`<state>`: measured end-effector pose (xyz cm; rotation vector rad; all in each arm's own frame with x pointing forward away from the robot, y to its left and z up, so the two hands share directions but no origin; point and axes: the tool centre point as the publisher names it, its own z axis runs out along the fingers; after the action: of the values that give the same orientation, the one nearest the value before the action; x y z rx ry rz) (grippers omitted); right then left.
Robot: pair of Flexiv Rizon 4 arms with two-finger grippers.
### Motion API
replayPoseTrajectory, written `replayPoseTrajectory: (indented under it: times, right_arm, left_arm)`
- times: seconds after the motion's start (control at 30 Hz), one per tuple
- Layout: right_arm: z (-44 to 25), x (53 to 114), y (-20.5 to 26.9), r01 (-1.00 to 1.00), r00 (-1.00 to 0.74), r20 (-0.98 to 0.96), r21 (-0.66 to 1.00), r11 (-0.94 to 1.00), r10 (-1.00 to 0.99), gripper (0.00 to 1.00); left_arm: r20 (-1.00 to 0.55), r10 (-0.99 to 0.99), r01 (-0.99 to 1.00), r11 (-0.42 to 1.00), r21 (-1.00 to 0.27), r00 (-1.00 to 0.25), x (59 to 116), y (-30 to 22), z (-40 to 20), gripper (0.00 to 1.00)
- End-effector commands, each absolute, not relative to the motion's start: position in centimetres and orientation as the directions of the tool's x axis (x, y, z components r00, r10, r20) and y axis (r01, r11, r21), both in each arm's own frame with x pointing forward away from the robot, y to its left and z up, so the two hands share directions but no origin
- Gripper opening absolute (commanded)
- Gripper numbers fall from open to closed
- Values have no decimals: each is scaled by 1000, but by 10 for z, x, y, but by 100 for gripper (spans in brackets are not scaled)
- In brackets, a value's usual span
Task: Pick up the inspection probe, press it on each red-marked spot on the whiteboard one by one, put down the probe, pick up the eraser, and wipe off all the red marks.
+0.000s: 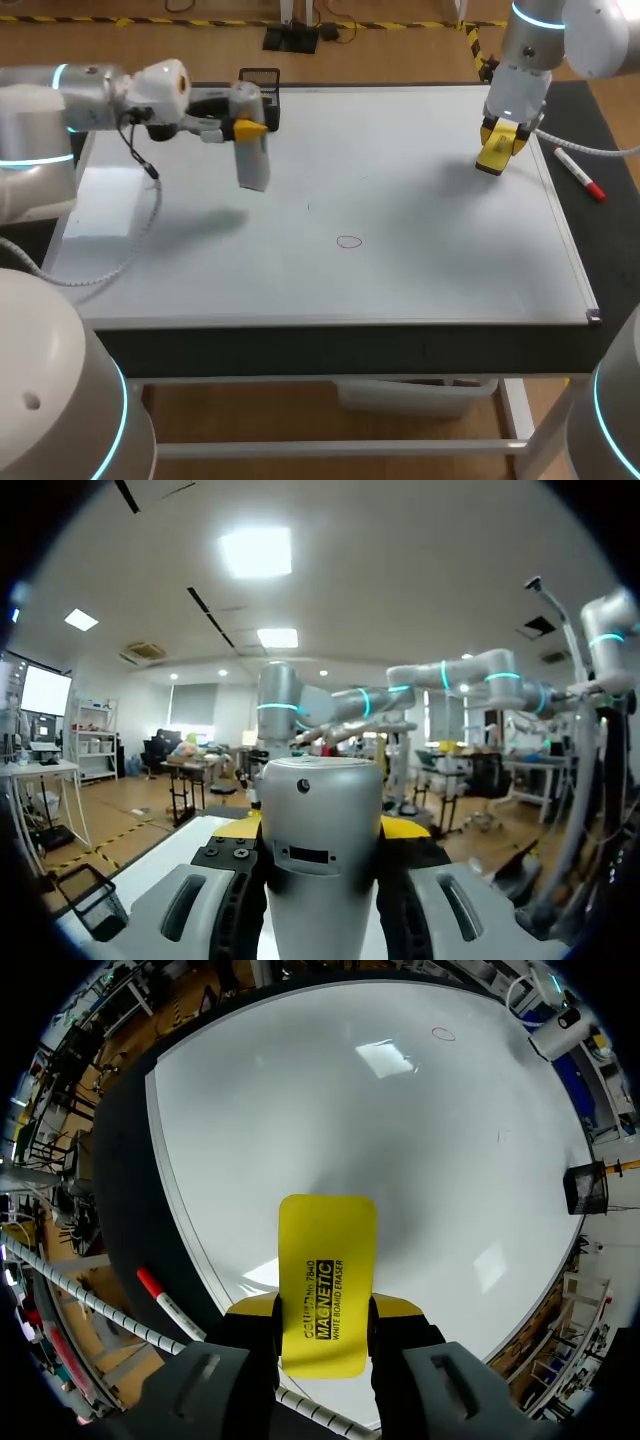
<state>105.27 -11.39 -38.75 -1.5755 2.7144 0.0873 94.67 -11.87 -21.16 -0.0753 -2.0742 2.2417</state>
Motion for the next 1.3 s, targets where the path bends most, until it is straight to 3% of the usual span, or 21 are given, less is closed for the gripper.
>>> replayPoseTrajectory:
  times: [0.03, 0.57, 1.3]
  right_arm:
    - [-387, 1054, -114, -869, -495, -25, 47, 493, -869, 0]
    - [-387, 1054, -114, -869, -495, -25, 47, 493, -869, 0]
    - [-387, 1054, -114, -869, -495, -25, 47, 493, -869, 0]
  left_arm:
    - [43, 166, -57, -80, -995, -985, 942, -143, -218, 0]
    - [56, 354, -93, -86, -992, -933, 891, -205, -229, 0]
    - [32, 461, -101, -125, -987, -887, 871, -252, -254, 0]
